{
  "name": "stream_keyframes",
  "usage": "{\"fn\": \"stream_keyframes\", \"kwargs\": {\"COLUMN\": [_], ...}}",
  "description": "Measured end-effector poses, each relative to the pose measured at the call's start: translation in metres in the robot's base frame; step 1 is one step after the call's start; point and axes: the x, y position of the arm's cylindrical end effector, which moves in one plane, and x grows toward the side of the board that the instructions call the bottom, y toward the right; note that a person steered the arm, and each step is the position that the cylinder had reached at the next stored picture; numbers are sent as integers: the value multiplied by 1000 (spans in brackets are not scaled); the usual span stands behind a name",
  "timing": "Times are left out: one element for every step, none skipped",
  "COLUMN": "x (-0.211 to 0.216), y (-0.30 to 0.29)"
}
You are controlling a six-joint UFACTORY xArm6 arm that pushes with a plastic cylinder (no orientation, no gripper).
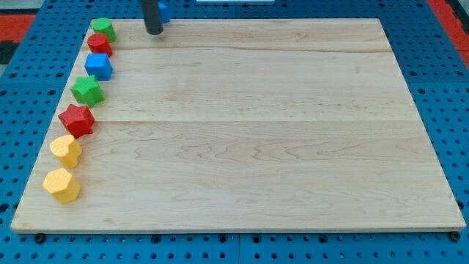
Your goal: Move the arm to the center of the board
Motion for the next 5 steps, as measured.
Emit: {"fn": "stream_keyframes", "kwargs": {"x": [-2, -2, -2, 1, 51], "y": [33, 69, 89, 109, 130]}}
